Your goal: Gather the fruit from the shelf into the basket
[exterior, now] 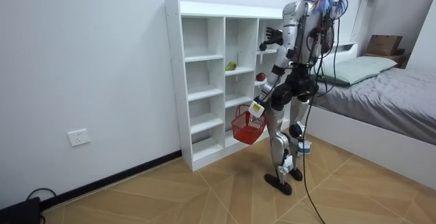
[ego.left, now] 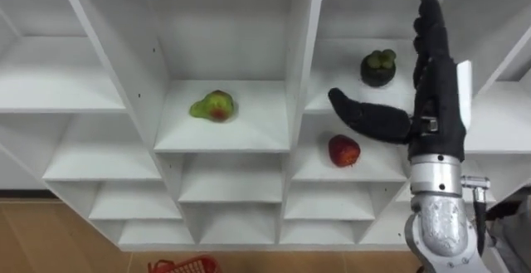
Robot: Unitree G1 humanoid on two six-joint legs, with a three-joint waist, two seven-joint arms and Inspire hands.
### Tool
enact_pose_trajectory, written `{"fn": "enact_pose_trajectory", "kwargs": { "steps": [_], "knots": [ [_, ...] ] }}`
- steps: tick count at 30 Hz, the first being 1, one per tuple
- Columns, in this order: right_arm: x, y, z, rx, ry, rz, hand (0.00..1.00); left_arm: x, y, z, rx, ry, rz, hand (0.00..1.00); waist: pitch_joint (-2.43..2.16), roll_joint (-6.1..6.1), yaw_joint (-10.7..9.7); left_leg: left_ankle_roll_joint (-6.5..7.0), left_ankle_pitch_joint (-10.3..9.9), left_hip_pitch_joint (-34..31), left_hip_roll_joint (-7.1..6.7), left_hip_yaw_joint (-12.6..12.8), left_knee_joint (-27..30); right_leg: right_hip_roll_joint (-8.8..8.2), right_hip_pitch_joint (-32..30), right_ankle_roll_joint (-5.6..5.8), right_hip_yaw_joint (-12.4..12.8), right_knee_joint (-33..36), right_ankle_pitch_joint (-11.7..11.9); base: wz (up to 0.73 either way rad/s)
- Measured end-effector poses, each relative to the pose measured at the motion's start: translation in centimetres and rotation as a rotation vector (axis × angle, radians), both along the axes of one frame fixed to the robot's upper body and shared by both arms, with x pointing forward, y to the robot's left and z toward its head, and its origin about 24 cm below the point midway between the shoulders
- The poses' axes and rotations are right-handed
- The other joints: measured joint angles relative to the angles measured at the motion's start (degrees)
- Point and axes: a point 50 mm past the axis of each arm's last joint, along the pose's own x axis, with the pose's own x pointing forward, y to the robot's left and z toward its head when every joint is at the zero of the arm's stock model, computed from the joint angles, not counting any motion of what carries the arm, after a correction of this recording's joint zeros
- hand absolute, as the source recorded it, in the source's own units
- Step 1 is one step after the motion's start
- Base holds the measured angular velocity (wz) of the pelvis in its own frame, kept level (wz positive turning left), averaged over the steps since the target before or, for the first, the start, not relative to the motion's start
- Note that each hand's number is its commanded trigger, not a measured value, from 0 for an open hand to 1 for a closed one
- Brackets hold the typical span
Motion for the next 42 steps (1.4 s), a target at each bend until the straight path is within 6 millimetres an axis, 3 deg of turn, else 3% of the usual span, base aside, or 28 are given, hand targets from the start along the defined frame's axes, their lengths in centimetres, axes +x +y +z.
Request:
{"fn": "enact_pose_trajectory", "kwargs": {
  "steps": [8, 9, 11, 31, 38, 42],
  "knots": [
    [1.5, -0.6, 0.1, -0.013, 0.017, 0.003, 0.0, -0.6, 0.5, 0.0, 0.01, 0.022, 0.022, 1.0, -0.02, -1.03, -0.06, 0.05, 0.05, -0.19, -0.32, -2.09, -0.04, -0.28, 1.14, 0.24, -1.76, -1.19, -0.19, 0.13],
    [1.7, -0.7, 0.1, -0.015, 0.023, 0.001, 0.0, -0.7, 0.5, 0.0, 0.01, 0.022, 0.026, 1.0, 0.03, -1.11, -0.02, 0.05, 0.05, -0.11, -0.33, -2.13, -0.09, -0.28, 1.18, 0.24, -1.76, -1.18, -0.19, 0.03],
    [2.4, -1.2, 0.2, -0.025, 0.031, -0.019, 0.0, -0.8, 0.6, 0.0, 0.011, 0.02, 0.043, 1.0, 0.55, -1.32, -0.19, 0.05, 0.04, 0.48, -0.47, -2.5, -0.12, -0.42, 2.06, 0.36, -2.09, -1.55, -0.27, 0.08],
    [2.8, -2.4, 0.6, -0.019, 0.02, -0.068, 0.0, -1.1, 0.6, 0.0, 0.007, 0.03, 0.049, 1.0, 0.44, -0.98, -0.56, 0.07, 0.04, 0.49, -0.83, -3.5, -0.11, -0.73, 2.86, 0.66, -3.01, -2.08, -0.43, 0.02],
    [2.8, -4.7, 1.1, -0.022, -0.005, -0.189, 0.0, -1.6, 0.8, 0.0, 0.016, 0.047, 0.065, 1.0, 0.12, -1.34, -0.78, 0.1, 0.06, 0.76, -1.04, -4.72, 0.12, -1.02, 3.7, 0.79, -4.33, -2.1, -0.55, 0.09],
    [2.8, -5.5, 0.4, -0.037, 0.022, -0.24, 0.0, -1.8, 0.9, 0.0, 0.024, 0.063, 0.068, 1.0, 0.18, -1.48, -0.75, 0.1, 0.06, 1.33, -1.16, -5.06, 0.07, -1.16, 4.26, 0.84, -4.67, -2.06, -0.81, 0.05]
  ]
}}
